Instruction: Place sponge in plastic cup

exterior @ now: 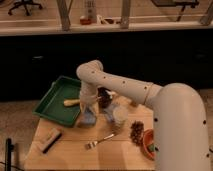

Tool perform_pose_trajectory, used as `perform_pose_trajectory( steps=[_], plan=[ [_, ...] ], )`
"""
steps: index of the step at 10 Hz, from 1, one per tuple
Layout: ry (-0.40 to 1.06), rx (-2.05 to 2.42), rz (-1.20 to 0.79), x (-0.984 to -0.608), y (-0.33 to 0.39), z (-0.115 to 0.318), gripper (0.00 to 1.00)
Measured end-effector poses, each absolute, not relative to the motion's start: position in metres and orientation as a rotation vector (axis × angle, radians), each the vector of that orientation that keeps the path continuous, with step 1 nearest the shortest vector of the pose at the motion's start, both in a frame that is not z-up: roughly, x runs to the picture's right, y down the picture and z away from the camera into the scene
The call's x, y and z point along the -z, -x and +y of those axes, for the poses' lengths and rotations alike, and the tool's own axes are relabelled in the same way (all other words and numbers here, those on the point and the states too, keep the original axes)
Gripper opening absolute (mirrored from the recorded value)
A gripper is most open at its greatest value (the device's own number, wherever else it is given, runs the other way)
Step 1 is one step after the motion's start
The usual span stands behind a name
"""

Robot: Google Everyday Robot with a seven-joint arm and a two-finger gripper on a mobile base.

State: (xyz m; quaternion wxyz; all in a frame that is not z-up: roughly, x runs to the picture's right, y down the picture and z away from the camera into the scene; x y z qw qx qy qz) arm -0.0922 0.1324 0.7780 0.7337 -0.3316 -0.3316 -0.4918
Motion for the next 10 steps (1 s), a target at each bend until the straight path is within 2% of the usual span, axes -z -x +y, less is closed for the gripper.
perform_pose_trajectory(
  steps=[2,5,9,10],
  plan=[
    [0.728,1.08,-0.734,-0.7797,0.0919,0.1333,0.04],
    [0.72,1.067,-0.741,-0.7822,0.0899,0.1322,0.31],
    [0.719,1.067,-0.739,-0.7852,0.0918,0.1308,0.73],
    [0.722,1.067,-0.735,-0.7856,0.091,0.1305,0.78]
  ],
)
